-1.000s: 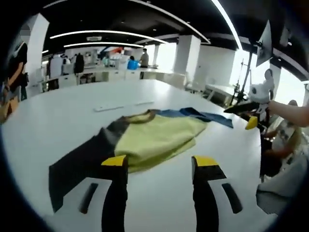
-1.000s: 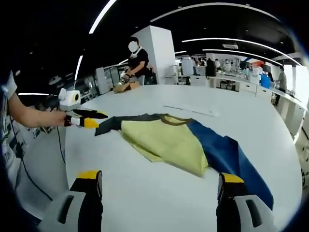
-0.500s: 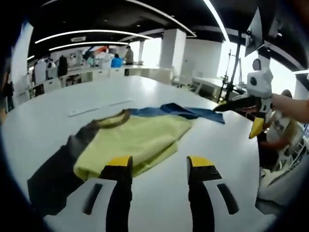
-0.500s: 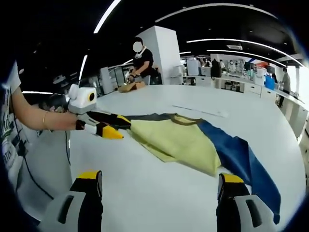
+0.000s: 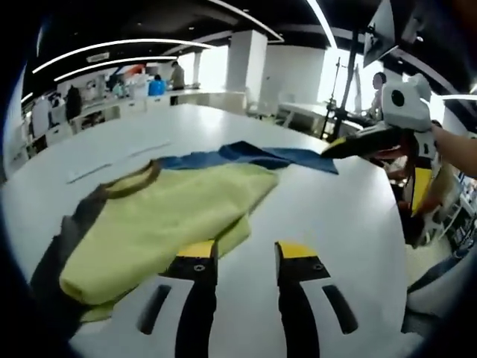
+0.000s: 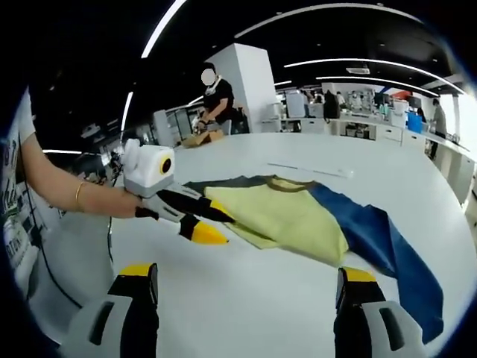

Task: Fold the garment on the visible template until the final outline fits inside the template.

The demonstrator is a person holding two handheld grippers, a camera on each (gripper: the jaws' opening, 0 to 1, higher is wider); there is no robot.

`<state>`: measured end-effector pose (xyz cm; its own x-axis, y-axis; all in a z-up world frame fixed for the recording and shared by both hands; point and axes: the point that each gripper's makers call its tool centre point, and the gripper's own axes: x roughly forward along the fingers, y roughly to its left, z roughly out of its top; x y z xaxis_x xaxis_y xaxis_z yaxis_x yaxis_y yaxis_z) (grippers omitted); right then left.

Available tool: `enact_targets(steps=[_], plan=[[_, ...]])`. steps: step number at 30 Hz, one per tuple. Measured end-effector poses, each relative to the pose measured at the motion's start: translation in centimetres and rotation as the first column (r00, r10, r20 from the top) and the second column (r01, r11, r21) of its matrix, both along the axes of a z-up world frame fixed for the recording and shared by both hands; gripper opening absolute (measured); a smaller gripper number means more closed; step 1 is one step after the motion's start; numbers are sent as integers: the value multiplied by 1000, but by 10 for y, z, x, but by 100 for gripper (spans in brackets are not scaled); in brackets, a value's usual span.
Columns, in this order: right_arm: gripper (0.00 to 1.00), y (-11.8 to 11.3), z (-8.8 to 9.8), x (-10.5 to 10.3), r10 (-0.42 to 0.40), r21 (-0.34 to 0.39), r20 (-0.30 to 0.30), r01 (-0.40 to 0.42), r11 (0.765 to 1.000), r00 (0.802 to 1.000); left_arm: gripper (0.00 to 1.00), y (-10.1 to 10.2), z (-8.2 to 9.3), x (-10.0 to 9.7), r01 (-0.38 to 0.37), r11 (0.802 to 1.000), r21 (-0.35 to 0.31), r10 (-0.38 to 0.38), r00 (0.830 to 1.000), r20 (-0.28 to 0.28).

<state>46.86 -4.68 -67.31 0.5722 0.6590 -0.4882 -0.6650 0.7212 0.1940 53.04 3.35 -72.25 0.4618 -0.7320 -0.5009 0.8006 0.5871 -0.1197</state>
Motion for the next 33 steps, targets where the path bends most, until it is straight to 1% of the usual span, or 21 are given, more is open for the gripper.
enact_targets(steps=[3,5,7,8,9,11,13,15,18,19,20,23,24,26,27,28,29,30,33], plan=[[99,-1,0,0,-4,4,0,4,1000,1000,26,-9,-5,3,12,1000,15,-12,1000,8],[99,-2,-1,-1,-10,6,1,10,1000,1000,26,-16,-7,5,17,1000,7,-17,1000,7],[99,-4,-3,-1,-11,8,-1,11,1000,1000,28,-20,-11,9,11,1000,3,-11,1000,0],[99,-4,-4,-1,-12,8,-5,12,1000,1000,29,-21,-12,10,10,1000,8,-10,1000,7],[99,-6,-5,-1,-13,5,-7,13,1000,1000,29,-23,-14,12,17,1000,24,-17,1000,25],[99,-7,-7,-1,-14,-1,-11,14,1000,1000,29,-24,-18,15,22,999,46,-23,999,36],[99,-8,-7,-1,-15,-2,-11,15,1000,1000,31,-26,-20,19,13,999,43,-15,999,41],[99,-9,-8,-1,-20,1,-12,20,1000,1000,31,-29,-21,22,10,999,52,-13,999,49],[98,-9,-9,0,-26,3,-16,26,1000,1000,31,-33,-23,25,0,999,52,-2,999,42],[98,-9,-10,0,-27,2,-16,27,1000,1000,29,-33,-24,26,2,998,69,-6,999,54],[98,-9,-10,0,-27,3,-16,27,1000,1000,28,-32,-25,27,14,994,108,-22,996,81],[98,-9,-12,0,-32,3,-18,32,999,999,27,-35,-27,27,27,988,153,-46,991,125],[97,-9,-12,1,-36,3,-20,36,999,999,26,-37,-25,28,18,990,142,-35,992,118],[97,-10,-13,1,-42,0,-21,42,999,999,20,-38,-25,32,9,989,150,-27,992,120],[97,-10,-13,1,-43,1,-21,43,999,999,15,-38,-24,33,3,988,157,-21,993,118],[97,-10,-13,1,-43,1,-21,43,999,999,7,-36,-26,34,-12,986,167,-6,995,102],[96,-10,-14,1,-44,2,-21,44,999,999,5,-35,-26,34,-17,984,177,3,997,83],[96,-10,-14,1,-45,2,-21,45,999,999,6,-37,-25,37,-12,983,183,-6,996,95],[96,-9,-15,1,-45,0,-24,45,999,999,4,-39,-26,40,0,980,201,-19,996,89]])
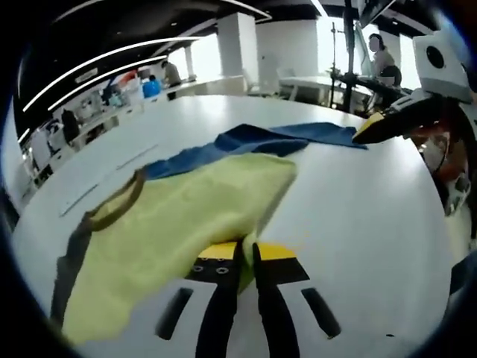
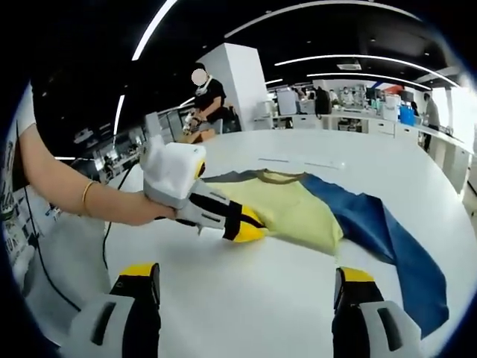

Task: Fold the garment on the visible template until the final outline fits inside the template.

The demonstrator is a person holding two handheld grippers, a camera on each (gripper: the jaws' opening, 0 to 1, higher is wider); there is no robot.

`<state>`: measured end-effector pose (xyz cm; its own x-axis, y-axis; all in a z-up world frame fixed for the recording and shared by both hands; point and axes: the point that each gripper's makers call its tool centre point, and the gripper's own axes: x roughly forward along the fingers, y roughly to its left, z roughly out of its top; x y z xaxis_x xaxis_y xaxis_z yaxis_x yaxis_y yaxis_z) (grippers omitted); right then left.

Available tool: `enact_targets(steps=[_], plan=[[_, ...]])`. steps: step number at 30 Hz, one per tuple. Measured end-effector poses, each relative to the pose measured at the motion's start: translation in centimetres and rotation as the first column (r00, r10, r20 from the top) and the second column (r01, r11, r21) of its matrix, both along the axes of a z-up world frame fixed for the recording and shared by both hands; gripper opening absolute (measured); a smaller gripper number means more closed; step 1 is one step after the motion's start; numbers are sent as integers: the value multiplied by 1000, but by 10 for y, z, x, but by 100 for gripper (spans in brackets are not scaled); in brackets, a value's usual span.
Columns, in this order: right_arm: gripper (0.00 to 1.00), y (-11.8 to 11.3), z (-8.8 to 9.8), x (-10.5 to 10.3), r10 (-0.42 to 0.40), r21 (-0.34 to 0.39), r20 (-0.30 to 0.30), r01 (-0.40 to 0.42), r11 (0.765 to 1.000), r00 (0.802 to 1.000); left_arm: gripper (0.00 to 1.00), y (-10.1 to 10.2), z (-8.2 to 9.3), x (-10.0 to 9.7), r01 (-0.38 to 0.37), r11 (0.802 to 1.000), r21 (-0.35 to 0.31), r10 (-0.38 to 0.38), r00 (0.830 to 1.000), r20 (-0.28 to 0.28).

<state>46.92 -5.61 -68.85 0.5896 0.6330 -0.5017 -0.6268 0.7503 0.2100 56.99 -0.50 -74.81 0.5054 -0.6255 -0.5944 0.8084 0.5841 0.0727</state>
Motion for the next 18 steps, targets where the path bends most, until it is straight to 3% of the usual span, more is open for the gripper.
enact_targets(steps=[5,13,18], plan=[[96,1,2,1,-4,10,5,4,1000,1000,0,3,7,0,14,1000,8,-14,999,-33],[96,0,5,3,-7,6,11,7,1000,1000,0,4,36,-6,109,993,47,-109,994,4],[95,3,9,6,-3,6,23,3,1000,1000,0,6,52,-7,148,988,41,-147,989,-14]])
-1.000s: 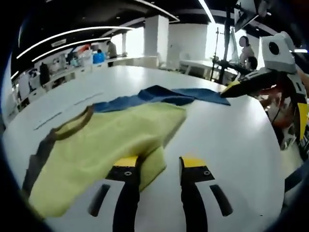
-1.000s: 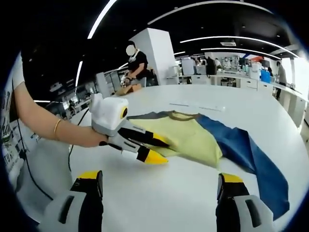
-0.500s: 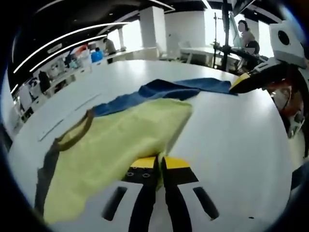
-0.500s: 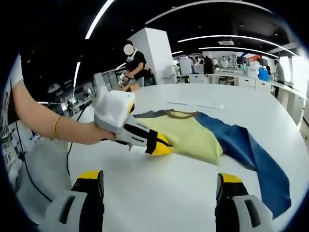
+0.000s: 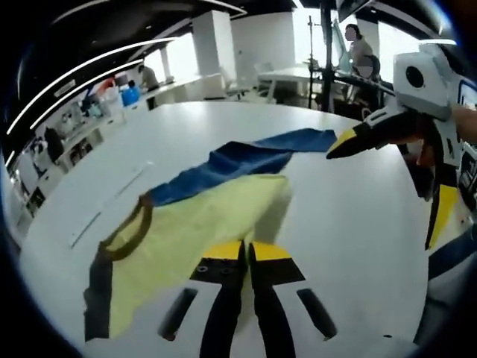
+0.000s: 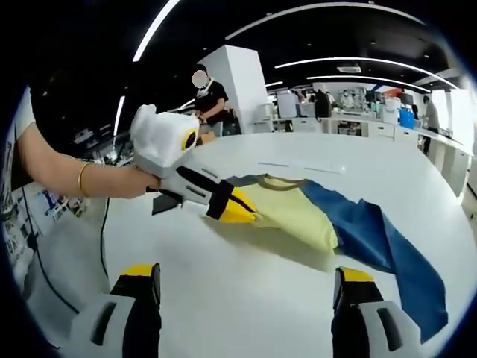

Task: Fold the garment on the visible template until the final outline fits inside the template.

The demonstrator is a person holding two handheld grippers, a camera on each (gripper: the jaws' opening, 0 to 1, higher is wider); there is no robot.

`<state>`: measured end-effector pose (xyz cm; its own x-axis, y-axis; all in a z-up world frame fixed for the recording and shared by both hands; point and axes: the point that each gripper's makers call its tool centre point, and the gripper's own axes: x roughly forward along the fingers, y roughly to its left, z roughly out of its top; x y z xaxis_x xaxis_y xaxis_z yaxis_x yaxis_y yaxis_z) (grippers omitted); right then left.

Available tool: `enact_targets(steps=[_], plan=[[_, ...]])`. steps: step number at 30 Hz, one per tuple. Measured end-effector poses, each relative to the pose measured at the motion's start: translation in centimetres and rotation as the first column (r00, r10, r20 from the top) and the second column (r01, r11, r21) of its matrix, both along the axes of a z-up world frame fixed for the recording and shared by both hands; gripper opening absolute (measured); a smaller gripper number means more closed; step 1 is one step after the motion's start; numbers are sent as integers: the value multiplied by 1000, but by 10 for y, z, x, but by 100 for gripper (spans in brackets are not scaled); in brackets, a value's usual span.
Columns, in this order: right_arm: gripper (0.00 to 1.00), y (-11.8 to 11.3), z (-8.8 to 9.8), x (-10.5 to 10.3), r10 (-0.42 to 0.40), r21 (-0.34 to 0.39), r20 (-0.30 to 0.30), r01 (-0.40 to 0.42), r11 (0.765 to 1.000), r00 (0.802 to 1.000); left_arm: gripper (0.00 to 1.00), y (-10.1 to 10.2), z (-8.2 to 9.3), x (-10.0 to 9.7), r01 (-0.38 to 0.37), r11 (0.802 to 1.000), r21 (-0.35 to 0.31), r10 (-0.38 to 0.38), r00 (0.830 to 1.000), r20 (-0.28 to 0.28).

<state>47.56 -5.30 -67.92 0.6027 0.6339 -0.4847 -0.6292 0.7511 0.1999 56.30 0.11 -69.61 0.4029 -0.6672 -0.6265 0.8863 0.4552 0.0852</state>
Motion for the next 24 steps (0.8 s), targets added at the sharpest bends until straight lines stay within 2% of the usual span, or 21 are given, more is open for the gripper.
enact_targets(steps=[6,11,17,24], plan=[[95,0,2,3,-1,2,8,1,1000,1000,0,4,23,16,31,999,-31,-31,999,-16],[94,1,2,2,-3,0,8,3,1000,1000,0,5,31,34,19,998,-66,-22,999,-49],[94,-2,-1,6,-15,-5,7,15,1000,1000,0,1,29,59,4,997,-77,-8,998,-61],[93,-2,-4,8,-22,-4,-1,22,1000,1000,0,-2,18,89,-32,997,-70,28,998,-56]])
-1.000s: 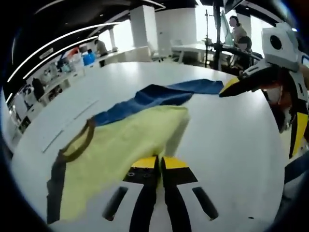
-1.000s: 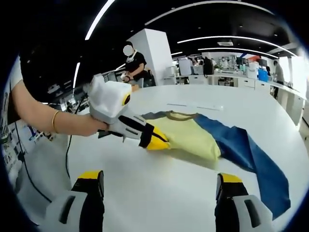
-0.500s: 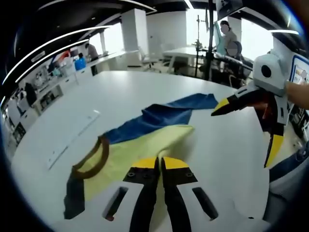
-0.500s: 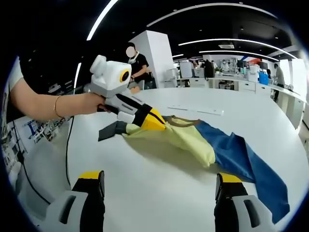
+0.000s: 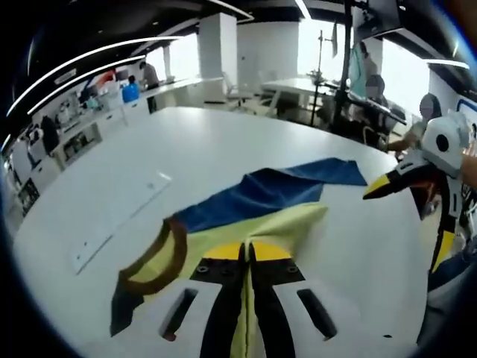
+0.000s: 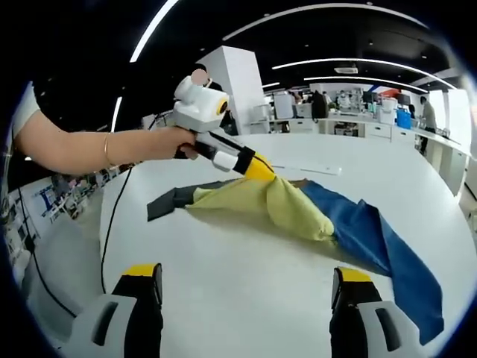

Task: Fold the garment on the visible template until the final outline fits inside the template.

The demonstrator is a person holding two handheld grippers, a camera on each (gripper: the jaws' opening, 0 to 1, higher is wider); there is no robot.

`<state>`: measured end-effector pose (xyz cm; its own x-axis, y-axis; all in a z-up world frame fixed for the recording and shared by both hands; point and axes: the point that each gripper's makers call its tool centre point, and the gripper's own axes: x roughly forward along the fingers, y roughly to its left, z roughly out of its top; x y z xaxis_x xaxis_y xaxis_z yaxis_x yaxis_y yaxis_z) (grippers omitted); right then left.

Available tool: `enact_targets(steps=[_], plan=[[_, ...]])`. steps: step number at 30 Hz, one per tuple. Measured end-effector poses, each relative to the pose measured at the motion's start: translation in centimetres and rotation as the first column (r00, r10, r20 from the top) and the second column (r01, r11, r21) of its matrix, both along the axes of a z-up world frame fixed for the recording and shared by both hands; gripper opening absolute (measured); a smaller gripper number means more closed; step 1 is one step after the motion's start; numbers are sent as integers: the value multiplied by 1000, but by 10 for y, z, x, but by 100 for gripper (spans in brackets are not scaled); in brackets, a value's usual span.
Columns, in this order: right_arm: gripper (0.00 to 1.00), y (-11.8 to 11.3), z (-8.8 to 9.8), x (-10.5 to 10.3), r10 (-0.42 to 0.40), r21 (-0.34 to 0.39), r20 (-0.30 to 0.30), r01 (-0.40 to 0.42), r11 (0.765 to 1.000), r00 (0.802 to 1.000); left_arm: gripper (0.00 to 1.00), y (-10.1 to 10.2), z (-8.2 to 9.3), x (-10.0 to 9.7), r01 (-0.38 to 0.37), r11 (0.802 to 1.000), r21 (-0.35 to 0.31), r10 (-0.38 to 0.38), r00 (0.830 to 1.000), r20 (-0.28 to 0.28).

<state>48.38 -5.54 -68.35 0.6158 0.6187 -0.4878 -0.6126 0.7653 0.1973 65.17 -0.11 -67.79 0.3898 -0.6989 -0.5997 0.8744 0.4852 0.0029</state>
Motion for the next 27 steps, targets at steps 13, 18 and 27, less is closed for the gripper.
enact_targets(steps=[13,18,27], plan=[[90,0,-12,2,-29,12,-34,29,999,999,0,11,-35,33,-92,994,64,91,996,17],[89,2,-14,4,-39,20,-44,40,999,998,1,13,-46,34,-109,990,93,105,994,43],[88,5,-13,7,-47,36,-46,49,998,998,6,22,-50,35,-144,985,95,134,985,108]])
